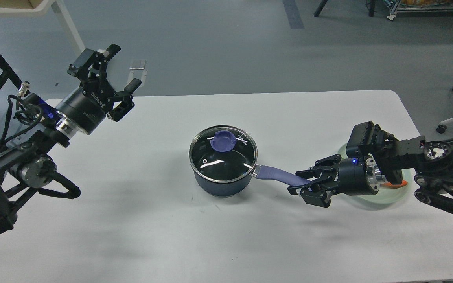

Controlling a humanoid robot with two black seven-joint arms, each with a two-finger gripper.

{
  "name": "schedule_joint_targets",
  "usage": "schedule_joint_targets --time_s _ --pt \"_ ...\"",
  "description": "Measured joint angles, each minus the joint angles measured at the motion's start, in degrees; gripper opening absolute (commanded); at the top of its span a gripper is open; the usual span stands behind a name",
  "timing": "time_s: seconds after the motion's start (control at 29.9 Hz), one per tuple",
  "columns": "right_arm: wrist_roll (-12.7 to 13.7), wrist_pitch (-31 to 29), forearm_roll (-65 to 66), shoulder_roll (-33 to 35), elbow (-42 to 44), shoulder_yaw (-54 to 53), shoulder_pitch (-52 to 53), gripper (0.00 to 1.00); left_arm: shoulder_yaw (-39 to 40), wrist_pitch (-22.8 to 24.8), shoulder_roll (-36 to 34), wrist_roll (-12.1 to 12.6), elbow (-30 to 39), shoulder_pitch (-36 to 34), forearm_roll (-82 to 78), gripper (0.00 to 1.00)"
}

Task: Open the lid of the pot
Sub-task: 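Reach the left gripper over the pot toward the blue lid knob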

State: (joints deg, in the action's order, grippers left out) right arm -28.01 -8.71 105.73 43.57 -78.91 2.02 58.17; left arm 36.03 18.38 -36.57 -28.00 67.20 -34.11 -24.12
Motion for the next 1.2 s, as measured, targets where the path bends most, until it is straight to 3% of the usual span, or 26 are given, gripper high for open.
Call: schedule_joint_targets --time_s 0.33,0.67,0.94,1.2 --pt "0.0 0.0 0.0 0.0 0.5 0.0 0.0 0.37 0.0 -0.2 0.9 0.0 0.8 -2.0 -6.5 0.99" --pt "0.0 0.0 0.0 -0.1 0.8 0.1 0.1 0.3 0.1 -0.5 4.4 0.0 5.5 -9.4 -41.3 0.99" --pt "0.0 0.0 0.0 -0.1 1.0 0.5 0.1 0.3 -2.9 -4.6 6.6 0.0 9.9 -11.6 -59.1 0.99" --pt "0.0 0.0 -0.2 -0.1 0.9 0.5 0.2 0.31 -17.9 -14.0 7.0 0.0 8.9 -21.6 -82.3 0.99"
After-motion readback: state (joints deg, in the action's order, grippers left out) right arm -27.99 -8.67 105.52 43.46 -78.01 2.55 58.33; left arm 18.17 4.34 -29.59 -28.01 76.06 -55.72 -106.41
